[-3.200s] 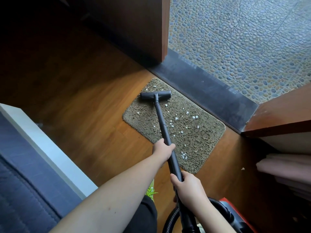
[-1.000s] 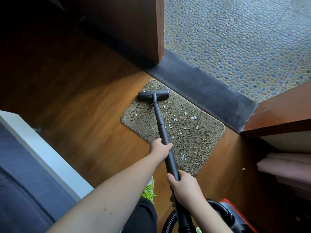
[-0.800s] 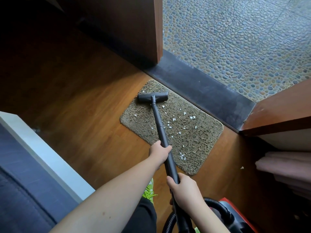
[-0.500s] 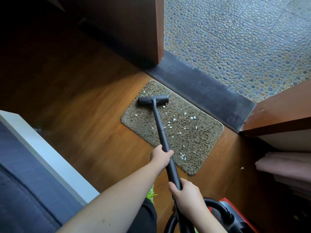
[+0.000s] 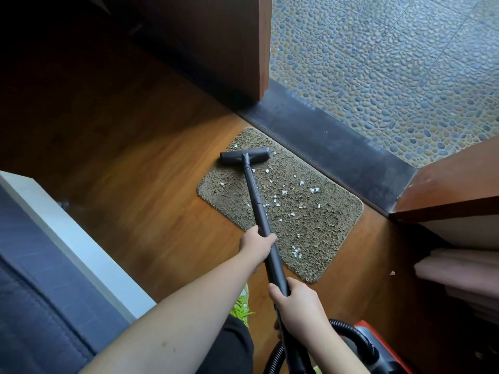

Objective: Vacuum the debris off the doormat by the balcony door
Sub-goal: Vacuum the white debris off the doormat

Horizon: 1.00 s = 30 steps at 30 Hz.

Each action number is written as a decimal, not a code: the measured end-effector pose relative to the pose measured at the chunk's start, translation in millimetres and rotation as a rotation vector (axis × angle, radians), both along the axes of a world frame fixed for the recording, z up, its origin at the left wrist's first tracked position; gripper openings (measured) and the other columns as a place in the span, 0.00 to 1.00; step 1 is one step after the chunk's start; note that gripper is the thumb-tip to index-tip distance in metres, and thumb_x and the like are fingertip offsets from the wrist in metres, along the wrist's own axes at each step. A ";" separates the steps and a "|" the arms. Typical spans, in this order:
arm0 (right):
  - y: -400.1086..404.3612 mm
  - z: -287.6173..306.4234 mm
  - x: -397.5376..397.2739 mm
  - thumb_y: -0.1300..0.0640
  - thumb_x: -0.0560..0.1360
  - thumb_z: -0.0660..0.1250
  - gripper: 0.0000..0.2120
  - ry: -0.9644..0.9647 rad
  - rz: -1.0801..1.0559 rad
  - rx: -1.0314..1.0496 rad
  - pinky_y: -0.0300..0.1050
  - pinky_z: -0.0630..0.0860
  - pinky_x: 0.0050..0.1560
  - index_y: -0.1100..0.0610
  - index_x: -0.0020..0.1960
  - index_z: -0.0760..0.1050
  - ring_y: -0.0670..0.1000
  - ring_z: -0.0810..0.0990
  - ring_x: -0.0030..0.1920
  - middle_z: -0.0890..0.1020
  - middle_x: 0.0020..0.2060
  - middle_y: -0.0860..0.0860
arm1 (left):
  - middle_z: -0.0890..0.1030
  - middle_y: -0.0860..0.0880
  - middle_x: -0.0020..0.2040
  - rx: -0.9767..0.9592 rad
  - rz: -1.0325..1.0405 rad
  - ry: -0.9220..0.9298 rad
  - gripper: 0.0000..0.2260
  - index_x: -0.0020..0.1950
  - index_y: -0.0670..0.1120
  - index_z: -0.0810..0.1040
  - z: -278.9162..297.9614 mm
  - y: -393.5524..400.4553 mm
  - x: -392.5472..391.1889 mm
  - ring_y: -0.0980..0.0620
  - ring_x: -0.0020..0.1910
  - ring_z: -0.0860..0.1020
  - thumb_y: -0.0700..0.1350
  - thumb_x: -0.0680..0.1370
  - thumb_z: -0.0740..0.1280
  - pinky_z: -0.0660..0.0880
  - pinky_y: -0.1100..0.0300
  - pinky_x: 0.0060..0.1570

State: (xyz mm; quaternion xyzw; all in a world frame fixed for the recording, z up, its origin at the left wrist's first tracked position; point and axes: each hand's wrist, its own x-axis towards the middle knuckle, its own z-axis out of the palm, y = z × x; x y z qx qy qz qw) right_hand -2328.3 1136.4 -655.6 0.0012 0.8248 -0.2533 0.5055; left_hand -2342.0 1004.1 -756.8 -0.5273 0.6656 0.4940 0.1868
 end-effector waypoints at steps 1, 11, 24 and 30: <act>-2.9 -1.8 -1.3 0.43 0.74 0.62 0.16 0.002 -0.003 0.002 0.53 0.82 0.39 0.57 0.41 0.72 0.56 0.83 0.33 0.81 0.36 0.54 | 0.78 0.47 0.54 0.001 0.000 0.000 0.21 0.65 0.43 0.74 -0.4 -2.8 -2.0 0.47 0.50 0.76 0.50 0.75 0.68 0.74 0.58 0.51; -34.1 -18.6 -26.6 0.42 0.71 0.62 0.15 0.025 -0.050 -0.020 0.57 0.82 0.42 0.53 0.39 0.72 0.59 0.83 0.38 0.81 0.36 0.54 | 0.81 0.45 0.47 0.018 0.021 0.033 0.09 0.50 0.46 0.75 -6.5 -33.0 -33.7 0.44 0.46 0.79 0.49 0.74 0.68 0.78 0.56 0.45; -39.9 -24.1 -32.0 0.44 0.73 0.62 0.14 0.011 -0.061 -0.023 0.56 0.82 0.39 0.55 0.40 0.71 0.59 0.84 0.36 0.81 0.38 0.56 | 0.81 0.44 0.46 0.014 0.022 0.023 0.12 0.51 0.45 0.77 -15.1 -37.1 -40.5 0.43 0.47 0.80 0.51 0.72 0.69 0.79 0.54 0.45; -21.3 -23.5 -16.2 0.41 0.71 0.61 0.15 0.013 -0.041 0.005 0.57 0.82 0.42 0.54 0.41 0.70 0.60 0.83 0.40 0.82 0.40 0.57 | 0.81 0.44 0.50 0.012 0.000 0.034 0.18 0.58 0.42 0.77 -14.4 -17.7 -25.5 0.47 0.43 0.78 0.51 0.72 0.69 0.73 0.60 0.35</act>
